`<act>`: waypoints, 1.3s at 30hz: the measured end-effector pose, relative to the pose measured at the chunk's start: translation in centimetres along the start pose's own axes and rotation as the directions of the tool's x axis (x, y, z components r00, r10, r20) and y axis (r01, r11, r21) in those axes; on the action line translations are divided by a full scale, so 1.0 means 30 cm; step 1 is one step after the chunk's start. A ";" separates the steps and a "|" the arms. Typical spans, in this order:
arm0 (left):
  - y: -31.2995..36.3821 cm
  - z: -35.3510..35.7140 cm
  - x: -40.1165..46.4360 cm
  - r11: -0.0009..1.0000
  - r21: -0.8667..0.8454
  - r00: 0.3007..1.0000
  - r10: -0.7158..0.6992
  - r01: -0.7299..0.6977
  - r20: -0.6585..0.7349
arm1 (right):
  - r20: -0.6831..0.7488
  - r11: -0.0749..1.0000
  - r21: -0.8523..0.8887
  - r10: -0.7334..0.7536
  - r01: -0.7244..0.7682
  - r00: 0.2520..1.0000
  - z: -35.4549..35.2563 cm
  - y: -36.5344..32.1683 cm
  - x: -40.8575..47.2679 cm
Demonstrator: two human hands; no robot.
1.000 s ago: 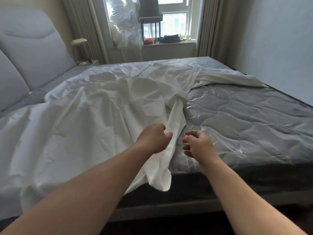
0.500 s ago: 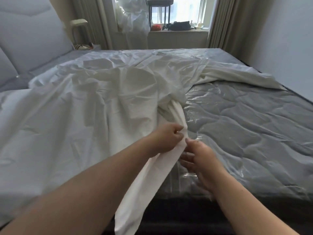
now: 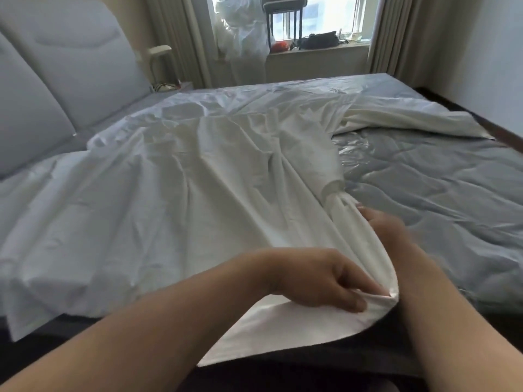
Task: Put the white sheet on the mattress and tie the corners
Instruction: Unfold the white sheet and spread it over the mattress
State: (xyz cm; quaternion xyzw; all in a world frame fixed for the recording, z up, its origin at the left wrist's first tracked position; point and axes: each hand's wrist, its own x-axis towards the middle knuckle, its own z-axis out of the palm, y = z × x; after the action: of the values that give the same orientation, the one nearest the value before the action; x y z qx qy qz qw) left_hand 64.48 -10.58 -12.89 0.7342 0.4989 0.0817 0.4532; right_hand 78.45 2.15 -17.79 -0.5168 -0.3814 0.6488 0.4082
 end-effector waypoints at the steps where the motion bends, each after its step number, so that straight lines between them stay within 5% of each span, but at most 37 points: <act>1: 0.014 0.018 0.013 1.000 0.022 1.000 -0.001 0.001 -0.016 | -0.010 0.999 0.029 -0.018 0.018 1.000 -0.029 -0.016 -0.012; 3: 0.031 0.060 0.037 0.997 0.073 0.998 -0.013 0.017 -0.055 | -0.071 0.974 0.196 -0.102 0.114 0.992 -0.128 -0.040 -0.038; 5: 0.028 0.099 0.058 0.989 0.135 0.993 -0.038 0.053 -0.116 | -0.303 0.919 0.286 -0.183 0.272 0.935 -0.228 -0.087 -0.081; 8: 0.014 0.131 0.087 0.990 0.095 0.982 -0.089 0.105 -0.166 | -0.796 0.738 0.042 -0.383 0.673 0.470 -0.412 -0.149 -0.155; 9: 0.011 0.137 0.096 0.990 0.071 0.981 -0.109 0.122 -0.159 | -0.838 0.714 -0.058 -0.415 0.698 0.354 -0.473 -0.153 -0.165; 11: 0.014 0.152 0.120 0.987 0.072 0.980 -0.132 0.143 -0.147 | -0.853 0.735 -0.219 -0.463 0.642 0.239 -0.579 -0.118 -0.150; 12: 0.011 0.158 0.128 0.986 0.070 0.979 -0.140 0.152 -0.150 | -0.856 0.761 -0.227 -0.454 0.607 0.249 -0.612 -0.096 -0.139; 14: 0.005 0.167 0.141 0.981 0.074 0.973 -0.163 0.177 -0.164 | -0.835 0.875 -0.118 -0.343 0.470 0.429 -0.649 -0.053 -0.125; 16: -0.004 0.173 0.140 0.969 0.130 0.964 -0.180 0.208 -0.198 | -0.795 0.985 -0.046 -0.136 0.164 0.591 -0.665 0.006 -0.103; 18: -0.023 0.168 0.131 0.939 0.230 0.943 -0.190 0.256 -0.273 | -0.823 0.981 -0.189 -0.184 0.046 0.537 -0.605 0.011 -0.140; 19: -0.036 0.167 0.121 0.922 0.265 0.928 -0.193 0.283 -0.318 | -0.819 0.935 -0.342 -0.344 0.090 0.460 -0.559 0.005 -0.166; 21: -0.076 0.161 0.097 0.899 0.288 0.895 -0.202 0.330 -0.397 | -0.645 0.716 -0.641 -0.697 0.275 0.312 -0.433 -0.002 -0.211; 22: -0.104 0.158 0.074 0.889 0.288 0.876 -0.211 0.356 -0.433 | -0.519 0.612 -0.713 -0.789 0.343 0.328 -0.359 0.010 -0.225; 24: -0.161 0.145 0.026 0.861 0.307 0.841 -0.221 0.406 -0.494 | -0.164 0.431 -0.767 -0.847 0.474 0.505 -0.231 0.054 -0.237; 26: -0.231 0.138 -0.055 0.822 0.314 0.796 -0.250 0.476 -0.551 | 0.280 0.325 -0.717 -0.675 0.617 0.682 -0.101 0.128 -0.266; 29: -0.348 0.155 -0.207 0.759 0.223 0.686 -0.370 0.612 -0.626 | 0.682 0.108 -0.695 -0.214 0.710 0.700 0.076 0.250 -0.316; 32: -0.461 0.187 -0.334 0.684 0.059 0.558 -0.539 0.727 -0.631 | 0.774 -0.152 -0.632 -0.081 0.760 0.627 0.190 0.350 -0.340; 35: -0.559 0.194 -0.429 0.603 -0.271 0.330 -0.697 0.750 -0.637 | 0.817 -0.322 -0.563 -0.075 0.761 0.572 0.266 0.422 -0.331; 39: -0.672 0.192 -0.526 0.495 -0.786 -0.013 -0.844 0.370 -0.537 | 0.879 -0.482 -0.464 -0.151 0.743 0.451 0.345 0.473 -0.314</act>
State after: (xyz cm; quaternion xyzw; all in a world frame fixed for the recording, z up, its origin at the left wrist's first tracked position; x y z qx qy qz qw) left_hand 46.77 -24.84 -26.02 0.1216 0.8975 0.3591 0.2250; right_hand 67.61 -12.63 -25.60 -0.2136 -0.9736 -0.0599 0.0536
